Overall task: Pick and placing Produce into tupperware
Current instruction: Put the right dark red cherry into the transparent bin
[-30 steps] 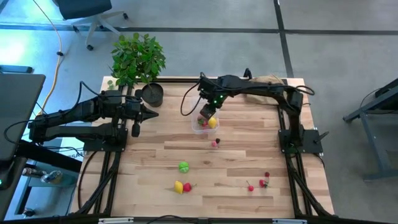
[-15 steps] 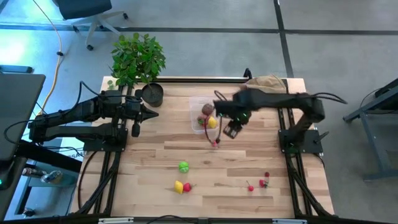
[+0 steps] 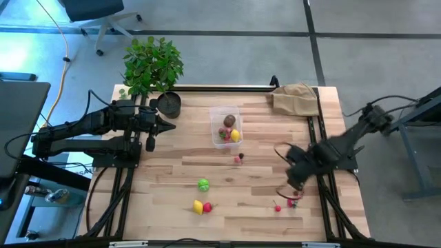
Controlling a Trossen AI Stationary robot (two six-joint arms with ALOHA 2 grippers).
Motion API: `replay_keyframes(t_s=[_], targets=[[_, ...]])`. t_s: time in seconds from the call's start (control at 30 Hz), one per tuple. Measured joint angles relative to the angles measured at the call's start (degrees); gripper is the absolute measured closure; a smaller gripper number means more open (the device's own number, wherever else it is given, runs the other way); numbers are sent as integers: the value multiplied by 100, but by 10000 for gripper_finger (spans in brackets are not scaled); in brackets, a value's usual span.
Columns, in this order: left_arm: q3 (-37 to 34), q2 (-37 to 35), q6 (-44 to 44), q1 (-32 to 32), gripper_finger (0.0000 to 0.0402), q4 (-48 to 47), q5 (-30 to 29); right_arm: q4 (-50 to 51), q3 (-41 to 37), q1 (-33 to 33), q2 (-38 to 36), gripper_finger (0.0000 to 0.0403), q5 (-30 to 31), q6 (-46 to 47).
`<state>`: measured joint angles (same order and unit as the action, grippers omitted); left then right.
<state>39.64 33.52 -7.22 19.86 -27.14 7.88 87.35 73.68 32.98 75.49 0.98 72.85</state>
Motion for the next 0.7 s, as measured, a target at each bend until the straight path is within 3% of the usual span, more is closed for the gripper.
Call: replay_keyframes(t_s=[0.27, 0.43, 0.7], targets=[[1, 0, 2, 2, 401, 0, 2, -1413, -1957, 1338, -696, 256, -120, 2898], [1, 0, 1, 1, 401, -1, 1, -2536, -2772, 1522, -702, 256, -346, 3569], [1, 0, 1, 2, 401, 0, 2, -4010, -3596, 1522, -702, 256, 23, 4440]])
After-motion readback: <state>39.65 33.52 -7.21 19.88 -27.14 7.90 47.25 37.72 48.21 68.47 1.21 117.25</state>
